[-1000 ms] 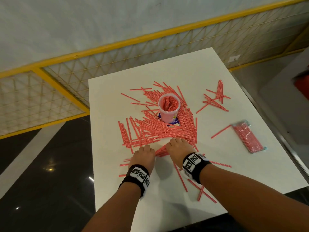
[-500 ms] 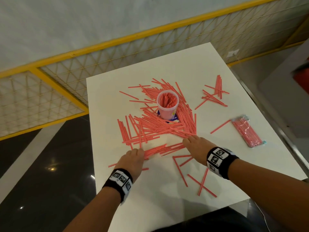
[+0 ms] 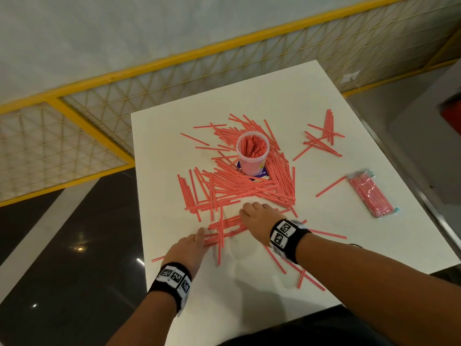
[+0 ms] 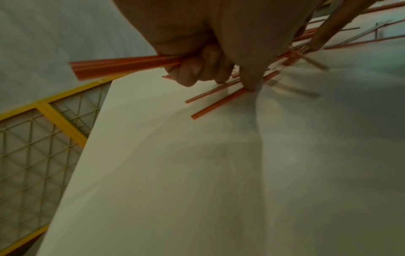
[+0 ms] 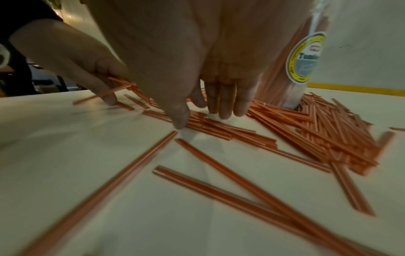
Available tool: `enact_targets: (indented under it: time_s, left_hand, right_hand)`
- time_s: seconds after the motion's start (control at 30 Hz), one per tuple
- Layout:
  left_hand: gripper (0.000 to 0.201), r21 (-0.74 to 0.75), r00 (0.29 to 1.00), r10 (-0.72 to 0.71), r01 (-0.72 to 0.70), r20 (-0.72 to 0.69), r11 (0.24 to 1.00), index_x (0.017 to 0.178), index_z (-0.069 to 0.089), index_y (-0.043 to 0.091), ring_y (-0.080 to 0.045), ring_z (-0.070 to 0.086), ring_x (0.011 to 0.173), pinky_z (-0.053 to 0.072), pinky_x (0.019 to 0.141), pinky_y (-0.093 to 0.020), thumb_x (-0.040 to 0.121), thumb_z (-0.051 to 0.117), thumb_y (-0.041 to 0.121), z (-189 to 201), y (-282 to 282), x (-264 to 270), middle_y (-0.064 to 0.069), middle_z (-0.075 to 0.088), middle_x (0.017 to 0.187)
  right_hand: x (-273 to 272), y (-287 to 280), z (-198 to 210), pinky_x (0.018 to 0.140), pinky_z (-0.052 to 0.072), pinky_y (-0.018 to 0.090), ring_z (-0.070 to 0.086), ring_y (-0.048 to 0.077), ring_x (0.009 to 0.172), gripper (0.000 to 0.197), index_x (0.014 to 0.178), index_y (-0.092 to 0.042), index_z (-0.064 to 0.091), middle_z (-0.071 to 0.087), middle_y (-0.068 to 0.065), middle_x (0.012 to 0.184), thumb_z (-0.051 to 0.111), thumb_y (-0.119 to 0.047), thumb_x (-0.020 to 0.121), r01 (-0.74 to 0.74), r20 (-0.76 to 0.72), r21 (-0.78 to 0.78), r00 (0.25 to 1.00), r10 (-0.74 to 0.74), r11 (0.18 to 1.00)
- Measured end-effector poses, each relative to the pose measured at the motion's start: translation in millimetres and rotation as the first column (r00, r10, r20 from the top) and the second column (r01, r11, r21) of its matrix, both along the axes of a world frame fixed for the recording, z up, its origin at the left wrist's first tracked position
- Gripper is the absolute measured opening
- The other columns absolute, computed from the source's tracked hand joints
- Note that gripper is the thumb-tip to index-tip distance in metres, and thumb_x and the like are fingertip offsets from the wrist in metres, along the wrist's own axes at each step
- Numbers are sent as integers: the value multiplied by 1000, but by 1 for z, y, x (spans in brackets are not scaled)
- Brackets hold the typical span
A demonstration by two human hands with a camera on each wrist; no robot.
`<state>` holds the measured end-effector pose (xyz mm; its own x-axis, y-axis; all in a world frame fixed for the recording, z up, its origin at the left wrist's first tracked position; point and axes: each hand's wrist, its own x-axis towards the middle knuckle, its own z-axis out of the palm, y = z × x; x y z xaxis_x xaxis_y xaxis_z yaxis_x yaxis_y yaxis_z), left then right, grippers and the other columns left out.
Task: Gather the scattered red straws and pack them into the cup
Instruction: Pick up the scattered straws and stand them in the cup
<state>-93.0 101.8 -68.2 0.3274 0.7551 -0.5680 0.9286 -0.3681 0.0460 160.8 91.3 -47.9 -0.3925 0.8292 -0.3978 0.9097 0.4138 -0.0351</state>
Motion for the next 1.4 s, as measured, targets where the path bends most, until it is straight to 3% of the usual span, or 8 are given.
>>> enact_targets:
  time_s: [0.3,0.53,0.8,0.93,1.03,1.13,1.3,1.4]
  left_hand:
    - [35,57,990,-103,109,-101,992,125,54,13,-26,60,110,53,91,-36,95,44,0,15,-2,19,-5,60,122]
    - [34,74,985,-119,129,-124,989,131,47,10,-26,60,111,53,91,-36,98,40,4,9,3,27,-7,56,125]
    - [39,102,970,-101,126,-220,987,139,42,6,-28,59,117,53,94,-36,101,37,17,-6,9,39,-11,55,132]
    - [31,141,987,-117,132,-108,981,101,64,3,-28,65,72,59,56,-35,77,78,18,-8,1,42,-14,63,91]
    - [40,135,992,-109,116,-60,984,80,64,0,-28,55,47,48,38,-29,53,91,12,-20,-6,35,-15,56,68]
    - [36,164,986,-162,168,-48,972,88,63,-2,-30,56,52,51,40,-32,61,85,7,-15,-13,33,-15,57,72]
    - [45,197,983,-166,149,73,969,102,52,1,-26,57,54,50,42,-33,67,81,1,2,-18,38,-11,59,73]
    - [44,131,984,-168,158,66,979,131,41,4,-26,64,79,57,62,-36,91,61,9,11,-26,50,-10,61,107]
  right_hand:
    - [-10,10,3,92,52,43,56,34,110,32,128,1,51,55,20,126,43,-7,98,40,100,-63,994,-33,997]
    - [20,9,9,94,50,43,57,35,112,37,136,-3,42,55,19,128,43,-6,99,91,53,-131,995,-85,987]
    - [74,-3,24,72,45,36,56,22,81,23,121,-14,42,59,7,103,39,-7,99,385,-198,-364,858,-474,848]
    - [103,-26,22,69,43,36,57,21,74,2,106,-24,34,57,2,93,37,-24,105,518,-235,-301,774,-588,801]
    - [126,-52,15,72,48,36,62,23,81,22,114,-21,40,61,1,99,44,-40,105,560,-152,-265,780,-607,785]
    - [137,-77,4,81,50,36,65,28,99,39,125,-16,42,63,6,114,52,-45,101,564,-24,-266,807,-591,781]
    - [127,-95,-10,78,49,37,67,29,101,22,123,-15,44,64,7,116,43,-21,102,557,70,-237,827,-558,796]
    - [115,-93,-8,71,44,35,69,30,102,28,123,-13,45,65,8,115,38,-6,97,539,115,-206,842,-526,817]
